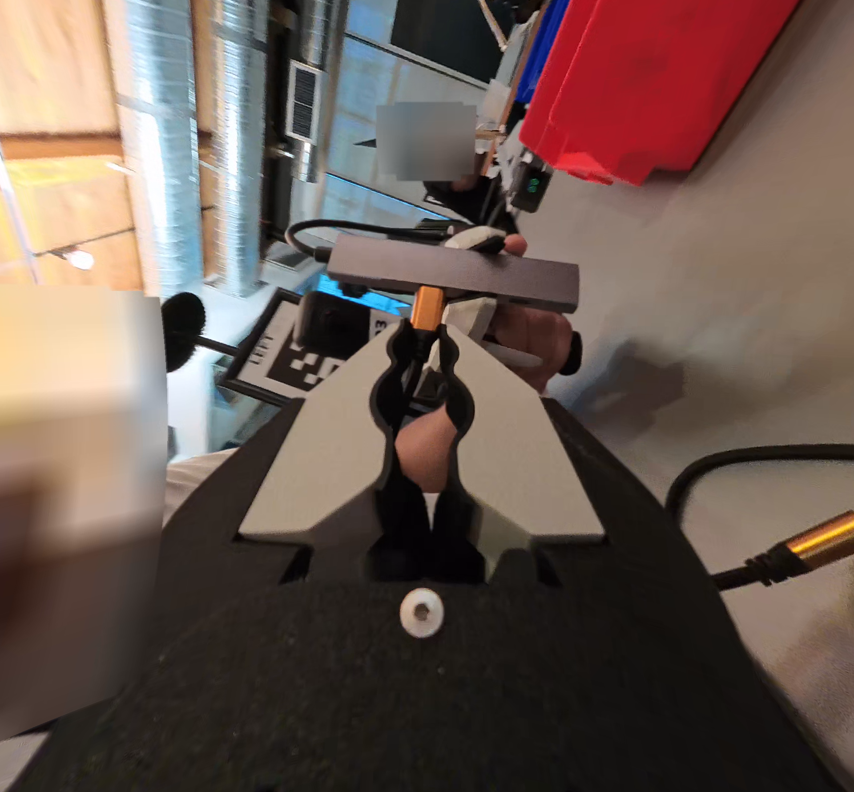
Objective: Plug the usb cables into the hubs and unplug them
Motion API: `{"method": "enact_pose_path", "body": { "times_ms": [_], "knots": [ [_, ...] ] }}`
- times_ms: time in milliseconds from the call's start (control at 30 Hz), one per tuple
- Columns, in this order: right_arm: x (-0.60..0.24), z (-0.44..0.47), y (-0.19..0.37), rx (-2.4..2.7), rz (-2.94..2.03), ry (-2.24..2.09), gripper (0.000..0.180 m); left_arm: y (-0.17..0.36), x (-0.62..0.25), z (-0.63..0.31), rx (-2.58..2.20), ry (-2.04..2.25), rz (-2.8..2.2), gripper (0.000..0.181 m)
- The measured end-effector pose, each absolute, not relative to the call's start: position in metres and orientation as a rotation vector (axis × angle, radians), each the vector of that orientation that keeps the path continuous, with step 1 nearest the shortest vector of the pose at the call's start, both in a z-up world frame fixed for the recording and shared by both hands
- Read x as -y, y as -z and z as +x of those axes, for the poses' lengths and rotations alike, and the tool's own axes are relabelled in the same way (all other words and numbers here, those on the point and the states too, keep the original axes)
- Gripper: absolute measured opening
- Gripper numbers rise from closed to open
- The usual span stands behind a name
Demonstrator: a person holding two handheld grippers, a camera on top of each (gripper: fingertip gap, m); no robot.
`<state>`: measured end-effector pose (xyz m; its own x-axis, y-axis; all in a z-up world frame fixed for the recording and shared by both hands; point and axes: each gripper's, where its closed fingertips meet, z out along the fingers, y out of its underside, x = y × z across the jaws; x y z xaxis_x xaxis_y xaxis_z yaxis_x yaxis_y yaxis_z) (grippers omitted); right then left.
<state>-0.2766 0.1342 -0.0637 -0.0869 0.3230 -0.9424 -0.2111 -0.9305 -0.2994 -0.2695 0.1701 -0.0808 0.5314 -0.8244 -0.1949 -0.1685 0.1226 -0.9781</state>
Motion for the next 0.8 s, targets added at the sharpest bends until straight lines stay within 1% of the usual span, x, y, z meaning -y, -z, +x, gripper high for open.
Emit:
{"method": "enact_pose_path", "body": {
  "times_ms": [67, 133, 267, 367, 467, 533, 633, 700, 800],
  "knots": [
    [-0.136, -0.275, 0.066, 0.117, -1.817, -2.106, 0.01, 0.085, -0.17, -0.269, -0.949, 0.625, -1.446, 0.023],
    [-0.138, -0.275, 0.071, 0.179, -1.829, -2.037, 0.011, 0.09, -0.171, -0.268, -0.946, 0.642, -1.49, 0.023],
    [-0.138, -0.275, 0.079, 0.391, -1.899, -1.734, 0.009, 0.096, -0.171, -0.267, -0.968, 0.675, -1.515, 0.023],
    [-0.143, -0.272, 0.09, 0.58, -1.952, -1.378, 0.009, 0.103, -0.171, -0.266, -0.993, 0.699, -1.54, 0.023],
    [-0.159, -0.256, 0.098, 0.78, -1.944, -0.834, 0.009, 0.106, -0.173, -0.27, -1.003, 0.673, -1.543, 0.024],
    [-0.171, -0.242, 0.092, 0.832, -1.892, -0.555, 0.009, 0.108, -0.17, -0.272, -1.022, 0.691, -1.563, 0.031],
    [-0.182, -0.228, 0.094, 0.901, -1.845, -0.274, 0.009, 0.106, -0.152, -0.266, -1.07, 0.797, -1.575, 0.029],
    [-0.19, -0.216, 0.103, 0.915, -1.834, -0.113, 0.009, 0.105, -0.131, -0.257, -1.158, 0.848, -1.556, 0.023],
    [-0.195, -0.21, 0.114, 0.946, -1.808, -0.009, 0.01, 0.085, -0.11, -0.247, -1.168, 0.93, -1.497, 0.026]
  ]
}}
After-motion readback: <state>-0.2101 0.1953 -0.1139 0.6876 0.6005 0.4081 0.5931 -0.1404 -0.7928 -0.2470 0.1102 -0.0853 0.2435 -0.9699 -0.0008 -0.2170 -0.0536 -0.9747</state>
